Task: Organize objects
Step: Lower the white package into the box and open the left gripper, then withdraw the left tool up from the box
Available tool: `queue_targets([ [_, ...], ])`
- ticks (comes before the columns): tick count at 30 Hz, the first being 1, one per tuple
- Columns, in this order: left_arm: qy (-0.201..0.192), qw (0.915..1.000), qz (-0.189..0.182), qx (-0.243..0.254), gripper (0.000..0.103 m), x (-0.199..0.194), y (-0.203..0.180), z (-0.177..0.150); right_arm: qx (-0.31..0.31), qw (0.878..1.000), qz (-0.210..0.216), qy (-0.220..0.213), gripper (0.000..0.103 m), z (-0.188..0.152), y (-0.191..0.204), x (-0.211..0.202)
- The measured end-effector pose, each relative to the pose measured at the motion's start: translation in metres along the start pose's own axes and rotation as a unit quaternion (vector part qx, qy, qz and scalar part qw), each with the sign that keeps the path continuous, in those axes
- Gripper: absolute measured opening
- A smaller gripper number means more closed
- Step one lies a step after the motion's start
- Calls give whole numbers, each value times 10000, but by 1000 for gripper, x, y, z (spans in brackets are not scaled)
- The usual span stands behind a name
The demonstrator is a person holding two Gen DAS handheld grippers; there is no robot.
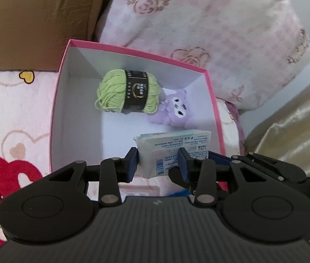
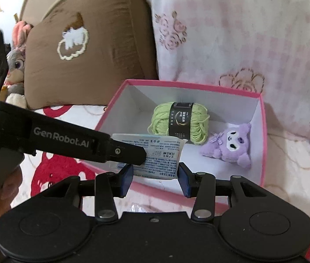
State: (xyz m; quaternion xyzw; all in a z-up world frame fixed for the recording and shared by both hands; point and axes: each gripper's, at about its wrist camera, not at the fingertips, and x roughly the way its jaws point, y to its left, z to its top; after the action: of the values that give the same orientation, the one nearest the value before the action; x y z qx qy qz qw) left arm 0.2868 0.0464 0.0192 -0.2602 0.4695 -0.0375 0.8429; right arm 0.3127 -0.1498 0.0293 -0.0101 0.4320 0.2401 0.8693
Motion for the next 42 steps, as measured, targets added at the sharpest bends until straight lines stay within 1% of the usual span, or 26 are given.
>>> queue_targets([
  [2, 32, 10000, -14, -18, 37, 14, 7, 6, 113, 9999, 13, 62, 49, 4, -7, 14],
  [7, 297, 9991, -71, -292, 38, 59, 31, 25, 239, 9992, -112, 303, 48, 11, -24, 56],
  [13, 475, 9975, 26, -523, 38, 105, 50, 34, 443, 9968, -129, 652, 47, 17, -46, 103],
  [19, 576, 9960, 126, -676, 38, 126, 56, 38, 507, 9947, -174, 877, 47, 18, -53, 125],
  [22, 648, 9948, 236, -755, 38, 132, 58, 37, 624, 9923, -195, 1056, 46, 20, -53, 133],
  [24, 634, 9946, 324, -751, 38, 135, 57, 37, 610, 9918, -262, 1094, 44, 20, -51, 136],
  [28, 652, 9937, 449, -793, 35, 143, 55, 37, 501, 9905, -535, 1167, 40, 21, -45, 143],
  [31, 541, 9938, 537, -811, 35, 145, 55, 36, 446, 9902, -674, 1142, 40, 21, -41, 145],
  [34, 383, 9948, 636, -700, 38, 140, 53, 36, 440, 9904, -722, 1096, 40, 22, -39, 141],
  [36, 288, 9959, 680, -525, 39, 134, 48, 35, 225, 9918, -797, 973, 42, 21, -35, 132],
  [37, 267, 9962, 688, -461, 41, 130, 46, 35, 107, 9924, -824, 911, 44, 20, -32, 126],
  [39, 260, 9968, 669, -345, 44, 121, 41, 33, -44, 9938, -815, 757, 45, 18, -29, 110],
  [42, 209, 9981, 578, -32, 45, 102, 31, 29, -84, 9968, -571, 546, 45, 15, -28, 79],
])
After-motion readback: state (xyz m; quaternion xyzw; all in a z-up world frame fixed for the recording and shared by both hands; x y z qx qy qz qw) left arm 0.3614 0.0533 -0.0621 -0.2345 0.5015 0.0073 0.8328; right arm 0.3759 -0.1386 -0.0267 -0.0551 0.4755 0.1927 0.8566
